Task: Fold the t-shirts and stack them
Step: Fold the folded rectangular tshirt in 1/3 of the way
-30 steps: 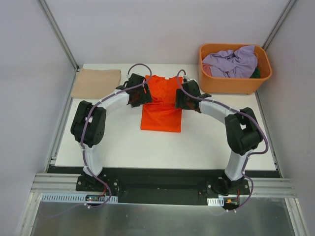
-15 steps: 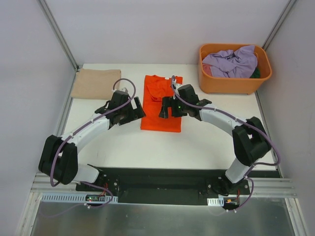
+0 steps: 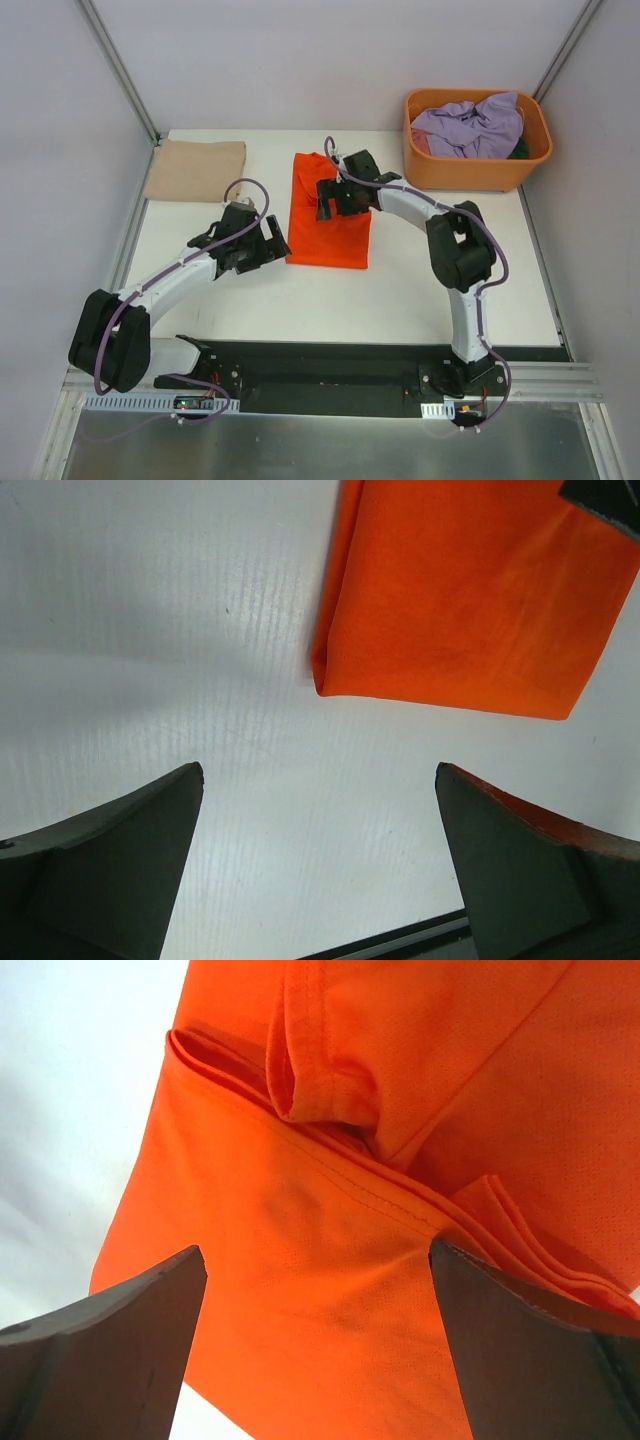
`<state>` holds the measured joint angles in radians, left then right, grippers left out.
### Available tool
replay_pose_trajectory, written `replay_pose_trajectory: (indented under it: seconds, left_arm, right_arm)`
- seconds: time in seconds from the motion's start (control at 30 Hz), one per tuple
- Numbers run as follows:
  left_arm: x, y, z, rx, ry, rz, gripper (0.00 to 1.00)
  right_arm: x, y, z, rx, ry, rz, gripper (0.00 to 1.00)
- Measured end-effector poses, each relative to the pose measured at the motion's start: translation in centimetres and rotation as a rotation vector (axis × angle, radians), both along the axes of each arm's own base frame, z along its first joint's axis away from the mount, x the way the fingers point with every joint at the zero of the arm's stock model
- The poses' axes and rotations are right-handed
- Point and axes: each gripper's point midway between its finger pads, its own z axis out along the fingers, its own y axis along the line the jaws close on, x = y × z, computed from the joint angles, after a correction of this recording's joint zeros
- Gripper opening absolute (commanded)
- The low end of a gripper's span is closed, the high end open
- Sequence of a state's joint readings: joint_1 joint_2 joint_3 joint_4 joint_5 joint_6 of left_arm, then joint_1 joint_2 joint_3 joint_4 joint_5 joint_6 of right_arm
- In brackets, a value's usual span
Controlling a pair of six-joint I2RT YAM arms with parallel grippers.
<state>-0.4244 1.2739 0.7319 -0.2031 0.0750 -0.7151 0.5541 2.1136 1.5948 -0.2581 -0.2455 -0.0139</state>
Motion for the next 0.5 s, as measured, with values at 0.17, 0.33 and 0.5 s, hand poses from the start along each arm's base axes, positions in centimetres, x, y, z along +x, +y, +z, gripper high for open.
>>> replay_pose_trajectory:
  seconds: [0.17,0.33,0.5]
  left_arm:
    - [0.1,-0.1,0.1,-0.004,-0.003,0.001,0.99]
    - [0.2,-0.2,-1.0,0.003,0.025,0.002,0.9]
    - [0.1,-0.6,-3.4,0.007,0.111,0.012,0.82]
  right_arm:
    - [-0.7,-0.2,0.8,-0.009,-0.02,0.07,0.96]
    - [-5.1,-2.6,3.1,-0.037,-0.096,0.166,0.96]
    - [-11.3,-5.4,5.3,-0.069,-0.235,0.336,0.96]
